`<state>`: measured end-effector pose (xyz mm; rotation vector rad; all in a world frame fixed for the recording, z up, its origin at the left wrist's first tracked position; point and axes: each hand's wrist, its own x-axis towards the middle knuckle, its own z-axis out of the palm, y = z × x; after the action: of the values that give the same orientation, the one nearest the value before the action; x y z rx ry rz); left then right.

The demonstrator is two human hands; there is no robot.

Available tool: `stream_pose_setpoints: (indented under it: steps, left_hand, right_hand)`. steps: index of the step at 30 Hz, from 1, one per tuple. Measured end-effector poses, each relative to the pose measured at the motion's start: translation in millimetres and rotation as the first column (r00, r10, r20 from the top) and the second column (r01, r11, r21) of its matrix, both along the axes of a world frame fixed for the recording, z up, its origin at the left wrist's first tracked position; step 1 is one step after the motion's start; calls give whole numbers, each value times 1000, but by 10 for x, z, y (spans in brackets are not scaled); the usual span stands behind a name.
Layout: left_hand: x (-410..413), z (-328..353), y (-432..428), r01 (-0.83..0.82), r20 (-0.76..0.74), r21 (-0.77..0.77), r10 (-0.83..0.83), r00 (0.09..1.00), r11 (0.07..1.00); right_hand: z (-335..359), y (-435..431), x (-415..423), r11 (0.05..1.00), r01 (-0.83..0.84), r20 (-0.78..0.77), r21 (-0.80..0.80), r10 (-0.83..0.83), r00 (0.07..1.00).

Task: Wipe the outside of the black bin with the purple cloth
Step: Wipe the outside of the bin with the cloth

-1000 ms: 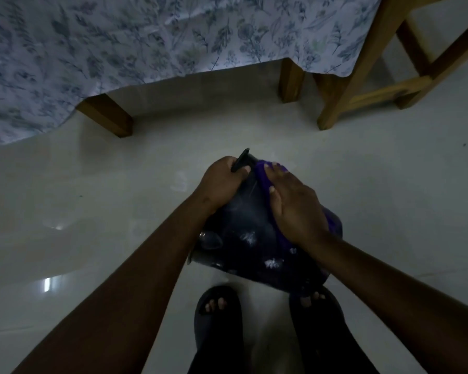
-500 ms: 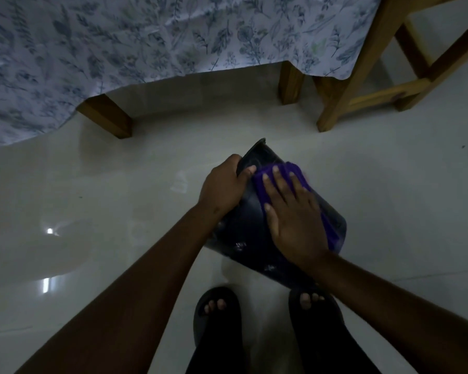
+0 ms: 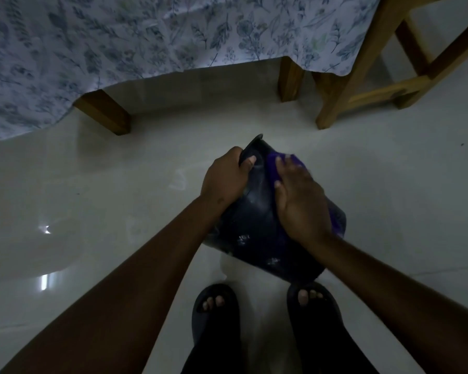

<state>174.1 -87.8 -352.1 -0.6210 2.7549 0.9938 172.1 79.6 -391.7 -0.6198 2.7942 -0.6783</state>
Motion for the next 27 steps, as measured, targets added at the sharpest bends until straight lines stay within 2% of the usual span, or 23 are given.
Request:
stream_pose_setpoints:
  steps: [2, 3, 5, 8, 10, 12, 14, 17, 20, 22, 24, 25, 27]
  left_hand:
    - [34, -3, -20, -22, 3, 18, 22, 1000, 1000]
    - [57, -7, -33, -34, 8, 26, 33, 999, 999]
    - [101, -29, -53, -49, 20, 37, 48, 999, 998]
    - [67, -38, -43, -52, 8, 27, 51, 999, 998]
    - [9, -13, -18, -44, 13, 37, 43, 999, 998]
    - [-5, 0, -19, -40, 24, 48, 39, 999, 998]
    - [25, 3, -36, -48, 25, 46, 47, 999, 998]
    - [95, -38, -59, -66, 28, 30, 65, 998, 997]
    - [50, -55, -39, -61, 3, 24, 61, 998, 998]
    - [-13, -42, -33, -53, 2, 53, 53, 999, 997]
    - [-28, -27, -42, -60, 14, 73, 59, 998, 996]
    - [-15, -29, -50, -67, 14, 62, 66, 998, 996]
    - [24, -52, -59, -88, 26, 30, 87, 996, 996]
  right_hand:
    - [-19, 107, -9, 995, 95, 64, -23, -94, 994]
    - [-30, 163, 127, 995, 95, 46, 10, -95, 994]
    - [-14, 211, 524, 993, -7, -22, 117, 10, 1000]
    - [-11, 154, 601, 988, -117, -46, 97, 122, 991]
    - [4, 41, 256, 996, -69, -40, 51, 71, 997]
    - [19, 9, -70, 998, 51, 54, -47, -49, 997]
    - [-1, 81, -44, 995, 95, 94, -39, -91, 991]
    - [9, 162, 533, 991, -85, -16, 103, 87, 996]
    - [-12, 91, 591, 971, -220, -56, 94, 226, 973]
    - [-10, -34, 207, 992, -119, -45, 39, 121, 992]
    - [-1, -51, -144, 996, 58, 91, -62, -52, 995]
    - [-20, -22, -188, 992, 99, 132, -75, -88, 987]
    - [-23, 64, 5, 998, 57, 90, -27, -54, 994]
